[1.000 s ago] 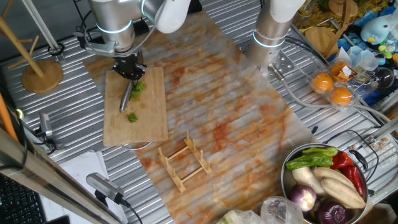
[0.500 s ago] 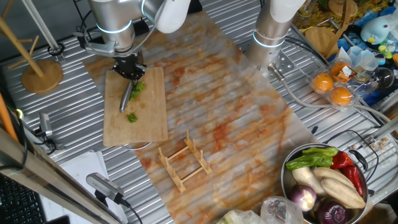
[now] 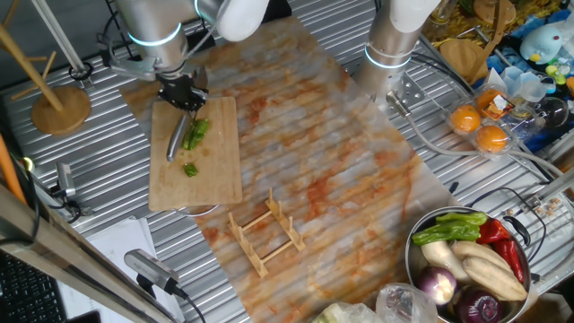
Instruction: Chop the chili peppers
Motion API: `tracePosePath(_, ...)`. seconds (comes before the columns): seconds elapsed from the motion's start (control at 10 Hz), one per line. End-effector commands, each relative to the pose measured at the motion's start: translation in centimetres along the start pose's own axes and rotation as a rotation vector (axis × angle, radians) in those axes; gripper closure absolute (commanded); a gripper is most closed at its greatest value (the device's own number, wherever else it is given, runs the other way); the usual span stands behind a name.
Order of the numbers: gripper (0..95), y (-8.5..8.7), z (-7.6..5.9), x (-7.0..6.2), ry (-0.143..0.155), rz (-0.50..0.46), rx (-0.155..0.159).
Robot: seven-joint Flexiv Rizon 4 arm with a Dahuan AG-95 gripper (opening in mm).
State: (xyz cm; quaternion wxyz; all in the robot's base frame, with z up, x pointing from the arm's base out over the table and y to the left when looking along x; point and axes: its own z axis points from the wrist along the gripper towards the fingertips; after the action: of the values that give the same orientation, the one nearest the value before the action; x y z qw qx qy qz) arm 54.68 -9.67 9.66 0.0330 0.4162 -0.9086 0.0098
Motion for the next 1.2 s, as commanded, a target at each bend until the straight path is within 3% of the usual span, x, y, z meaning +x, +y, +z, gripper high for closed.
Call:
tracePosePath(0.1,95.0,0.1,-0.1,0.0,-0.012,-0.001,0.003)
tracePosePath(1.2,95.0,0.9,2.2,-2.2,-0.027,-0.032,0.009)
